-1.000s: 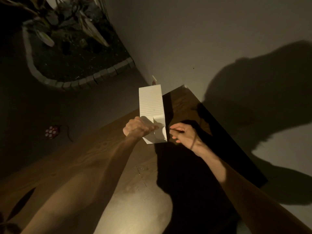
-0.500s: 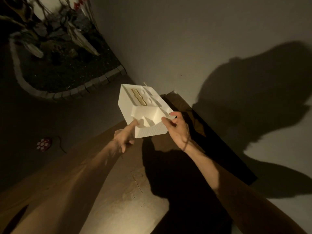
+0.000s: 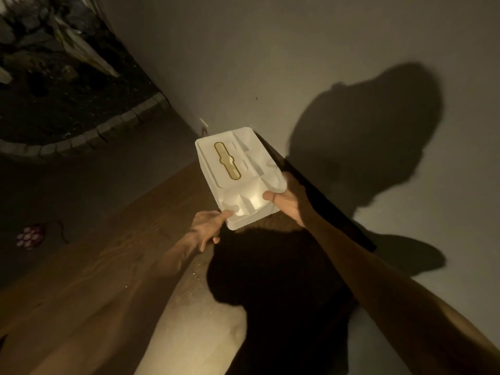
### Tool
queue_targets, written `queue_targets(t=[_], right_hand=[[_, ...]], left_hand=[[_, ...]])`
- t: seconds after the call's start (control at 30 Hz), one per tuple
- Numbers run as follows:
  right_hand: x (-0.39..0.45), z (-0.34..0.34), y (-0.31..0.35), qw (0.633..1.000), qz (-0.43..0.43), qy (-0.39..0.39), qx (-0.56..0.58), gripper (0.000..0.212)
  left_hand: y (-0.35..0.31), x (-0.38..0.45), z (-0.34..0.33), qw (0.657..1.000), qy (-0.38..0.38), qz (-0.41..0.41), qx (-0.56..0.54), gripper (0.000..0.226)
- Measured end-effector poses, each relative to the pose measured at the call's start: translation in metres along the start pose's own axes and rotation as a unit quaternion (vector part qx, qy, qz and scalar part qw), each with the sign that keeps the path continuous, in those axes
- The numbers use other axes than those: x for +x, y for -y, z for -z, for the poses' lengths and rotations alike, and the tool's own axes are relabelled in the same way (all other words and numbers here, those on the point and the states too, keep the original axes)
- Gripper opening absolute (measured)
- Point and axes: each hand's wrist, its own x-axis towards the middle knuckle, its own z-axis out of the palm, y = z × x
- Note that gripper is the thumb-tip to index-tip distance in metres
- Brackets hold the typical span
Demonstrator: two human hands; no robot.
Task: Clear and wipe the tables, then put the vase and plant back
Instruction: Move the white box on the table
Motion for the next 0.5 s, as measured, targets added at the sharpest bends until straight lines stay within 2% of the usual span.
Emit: queue_targets(t=[0.07, 0.17, 0.33, 0.5], right_hand=[[-0.003, 0.006, -0.020, 0.999, -0.013, -0.026, -0.024, 0.074], [-0.009, 0.013, -0.048, 0.997, -0.006, -0.050, -0.050, 0.077], [-0.018, 0.030, -0.084, 0.997, -0.036, -0.064, -0.029, 0.076], [-0.027, 0.034, -0.119, 0.998, -0.027, -0.060, 0.014, 0.071]], left_hand=[[0.006, 0.007, -0.022, 0.998, -0.028, -0.012, 0.055, 0.030], [0.010, 0.013, -0.053, 0.996, -0.046, -0.009, 0.076, 0.030], [0.016, 0.016, -0.080, 0.998, -0.017, 0.004, 0.064, 0.026], [0.026, 0.013, -0.094, 0.997, -0.001, 0.014, 0.079, 0.021]])
